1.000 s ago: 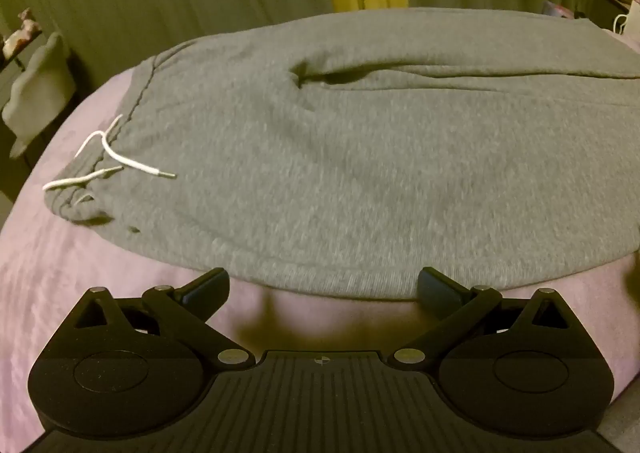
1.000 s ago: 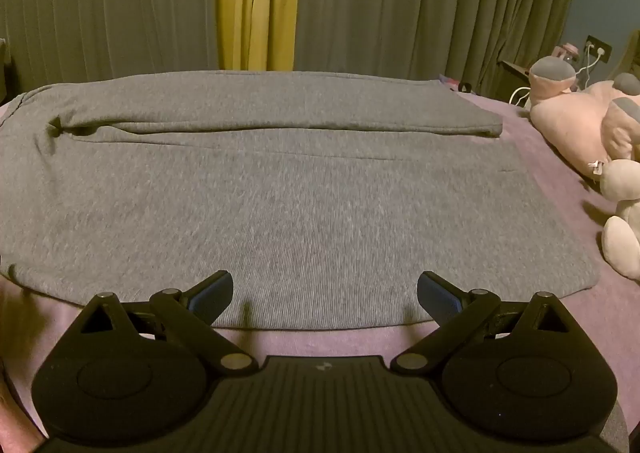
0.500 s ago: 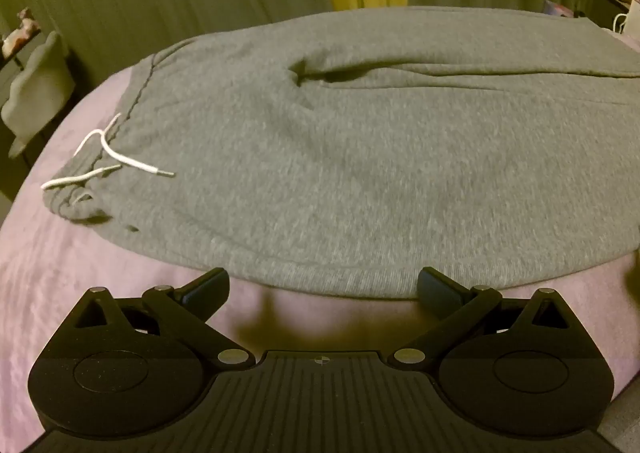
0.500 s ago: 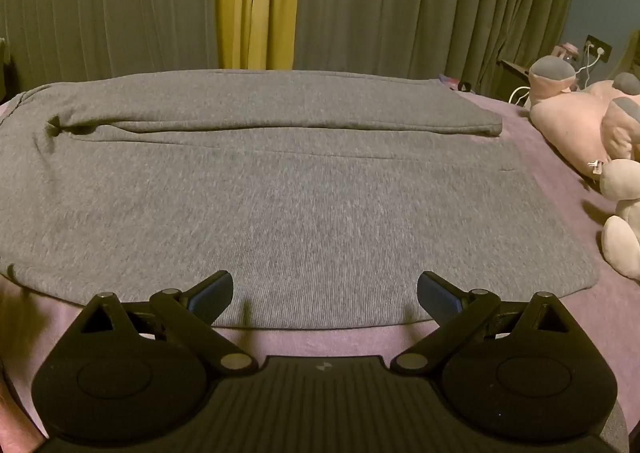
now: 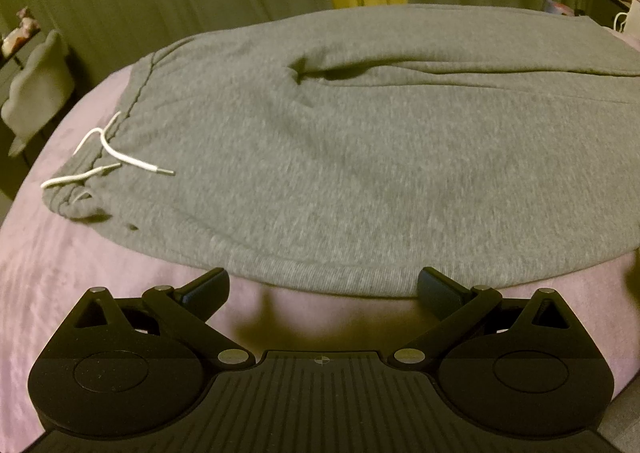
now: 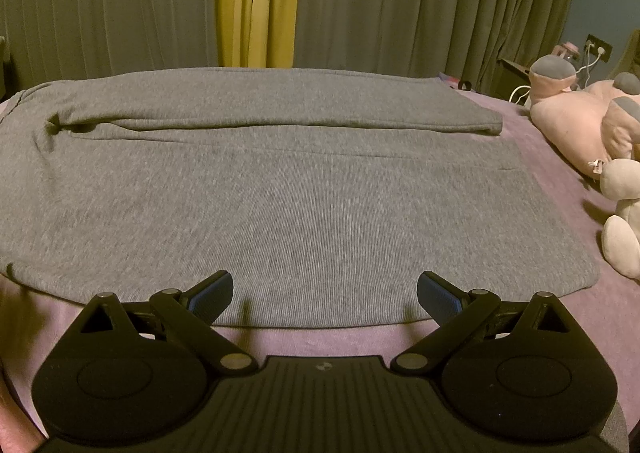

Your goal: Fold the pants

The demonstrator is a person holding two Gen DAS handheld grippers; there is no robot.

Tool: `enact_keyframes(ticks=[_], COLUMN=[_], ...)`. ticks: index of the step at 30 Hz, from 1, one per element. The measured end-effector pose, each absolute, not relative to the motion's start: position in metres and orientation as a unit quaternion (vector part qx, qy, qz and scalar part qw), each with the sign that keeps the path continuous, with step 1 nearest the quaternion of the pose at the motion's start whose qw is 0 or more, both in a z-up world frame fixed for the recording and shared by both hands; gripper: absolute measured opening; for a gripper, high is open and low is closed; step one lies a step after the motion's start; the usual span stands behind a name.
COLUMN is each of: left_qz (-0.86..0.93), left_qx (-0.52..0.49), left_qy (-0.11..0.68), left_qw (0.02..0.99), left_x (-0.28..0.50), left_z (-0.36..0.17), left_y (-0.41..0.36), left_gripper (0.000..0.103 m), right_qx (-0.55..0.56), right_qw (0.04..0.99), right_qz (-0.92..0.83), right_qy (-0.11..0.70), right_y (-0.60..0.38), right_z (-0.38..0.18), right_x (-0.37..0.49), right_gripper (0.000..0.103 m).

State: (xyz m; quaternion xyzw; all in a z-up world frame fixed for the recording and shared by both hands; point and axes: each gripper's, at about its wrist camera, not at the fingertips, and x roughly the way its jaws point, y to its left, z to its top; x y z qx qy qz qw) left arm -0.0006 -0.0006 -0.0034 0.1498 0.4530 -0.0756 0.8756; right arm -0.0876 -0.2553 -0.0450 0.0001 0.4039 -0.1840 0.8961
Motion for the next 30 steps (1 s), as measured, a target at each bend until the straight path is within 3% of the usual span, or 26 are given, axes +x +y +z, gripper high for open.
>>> enact_keyframes(ticks=[20,30], left_qz=[-0.075,-0.074], left_qx=[0.151,0.156], left_qy=[0.454,0.458], left_qw=[0.875,0.872], left_x=[-0.002,0.000], left_z=[-0.005,-0.005], left_y=[0.002,0.000], left_gripper=[0.103,0.103], right_qx=[0.010,0.097], right_qw=[0.899,0.893], right_qz=[-0.179,-0.178], right_qy=[0.399,0.403], right_y=[-0.259,-0.285], right_z=[-0.041,-0.035], right_x=[-0.091,-0.090], right_gripper=[0.099,0.099])
